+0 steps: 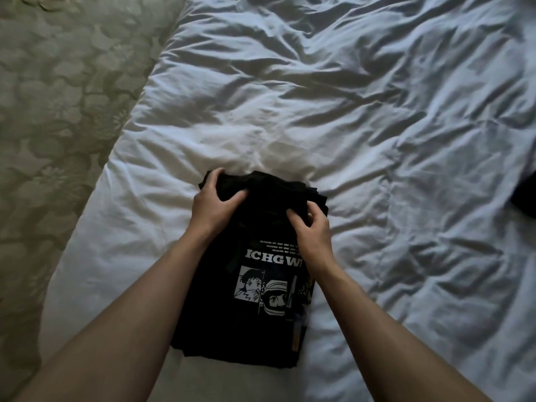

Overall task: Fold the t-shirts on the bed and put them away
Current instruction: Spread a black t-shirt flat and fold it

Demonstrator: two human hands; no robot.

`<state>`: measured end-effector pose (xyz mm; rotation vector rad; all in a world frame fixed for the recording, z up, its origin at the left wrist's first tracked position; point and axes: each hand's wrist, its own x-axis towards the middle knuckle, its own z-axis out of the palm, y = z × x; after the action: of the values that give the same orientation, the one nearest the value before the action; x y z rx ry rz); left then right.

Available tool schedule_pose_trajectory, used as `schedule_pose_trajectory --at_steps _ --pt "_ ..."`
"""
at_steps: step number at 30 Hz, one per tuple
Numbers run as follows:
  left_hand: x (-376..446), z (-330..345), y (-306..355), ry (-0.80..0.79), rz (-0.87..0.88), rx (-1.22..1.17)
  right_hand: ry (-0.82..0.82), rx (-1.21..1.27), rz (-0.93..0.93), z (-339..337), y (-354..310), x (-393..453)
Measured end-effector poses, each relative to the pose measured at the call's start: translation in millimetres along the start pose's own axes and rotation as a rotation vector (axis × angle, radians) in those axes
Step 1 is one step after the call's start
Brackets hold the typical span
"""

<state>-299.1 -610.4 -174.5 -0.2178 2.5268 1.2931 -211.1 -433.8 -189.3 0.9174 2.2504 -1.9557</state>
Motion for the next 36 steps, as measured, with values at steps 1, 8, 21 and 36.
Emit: schedule_pose_trajectory --at_steps 1,8,21,36 --pt "5 1 1 -0.010 0.014 0.014 0.011 -0.006 0.002 0 0 2" --pt "7 3 -18 -0.026 0.119 -0.021 -0.008 -0.165 0.012 0 6 -5" --pt "-70 2 -39 0.037 0.080 0.513 0.124 -0.336 -0.026 0 23 -80" --pt "-128 9 -84 0.018 0.424 0.729 0.017 -1.052 -0.467 6 65 -118"
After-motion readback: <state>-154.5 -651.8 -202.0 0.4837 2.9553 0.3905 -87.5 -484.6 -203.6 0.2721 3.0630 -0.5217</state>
